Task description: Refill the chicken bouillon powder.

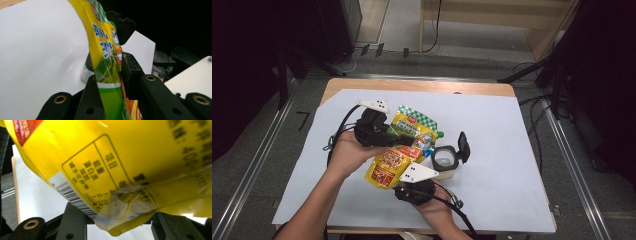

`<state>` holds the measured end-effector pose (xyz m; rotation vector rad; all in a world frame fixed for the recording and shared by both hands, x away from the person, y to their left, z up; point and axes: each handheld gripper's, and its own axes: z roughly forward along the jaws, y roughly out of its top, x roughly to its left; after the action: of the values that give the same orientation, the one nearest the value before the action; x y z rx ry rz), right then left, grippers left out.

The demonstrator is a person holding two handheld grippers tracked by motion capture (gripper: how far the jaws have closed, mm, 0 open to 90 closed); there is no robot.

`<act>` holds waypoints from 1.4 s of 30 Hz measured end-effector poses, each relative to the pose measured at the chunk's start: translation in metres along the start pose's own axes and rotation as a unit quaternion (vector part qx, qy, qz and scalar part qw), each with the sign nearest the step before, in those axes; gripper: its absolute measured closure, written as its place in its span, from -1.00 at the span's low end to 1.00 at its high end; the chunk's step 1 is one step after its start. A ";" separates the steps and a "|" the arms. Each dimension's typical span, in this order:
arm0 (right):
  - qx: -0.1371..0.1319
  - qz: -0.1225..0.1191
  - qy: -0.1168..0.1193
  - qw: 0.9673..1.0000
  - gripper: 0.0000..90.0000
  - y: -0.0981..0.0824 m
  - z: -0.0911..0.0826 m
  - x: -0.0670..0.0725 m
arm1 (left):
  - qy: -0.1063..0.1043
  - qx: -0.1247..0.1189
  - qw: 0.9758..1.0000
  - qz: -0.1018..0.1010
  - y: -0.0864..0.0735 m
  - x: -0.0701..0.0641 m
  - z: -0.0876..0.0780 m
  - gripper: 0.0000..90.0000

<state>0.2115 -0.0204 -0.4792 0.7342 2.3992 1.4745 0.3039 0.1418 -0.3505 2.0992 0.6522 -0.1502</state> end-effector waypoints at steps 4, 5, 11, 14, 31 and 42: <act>0.005 0.012 0.013 1.000 0.36 0.000 -0.001 0.001 | 0.003 0.009 1.000 -0.003 0.001 0.002 0.003 0.78; 0.004 0.011 0.013 1.000 0.36 0.001 -0.002 0.002 | 0.005 0.011 1.000 -0.002 0.001 0.002 0.003 0.78; 0.005 0.016 0.018 1.000 0.34 0.002 -0.005 0.004 | 0.015 0.021 1.000 -0.002 0.004 -0.003 0.011 0.76; 0.004 0.024 0.026 0.999 0.33 0.003 -0.006 0.005 | 0.028 0.028 0.999 0.002 0.006 -0.005 0.015 0.72; 0.013 0.036 0.061 0.997 0.28 0.011 -0.015 0.015 | 0.021 0.047 0.999 -0.009 0.009 -0.010 0.032 0.64; 0.015 0.019 0.066 0.998 0.19 0.011 -0.014 0.022 | 0.003 0.067 0.997 -0.026 0.011 -0.012 0.040 0.63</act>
<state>0.1904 -0.0156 -0.4619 0.7137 2.5237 1.5502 0.3052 0.1000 -0.3616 2.2111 0.7184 -0.2234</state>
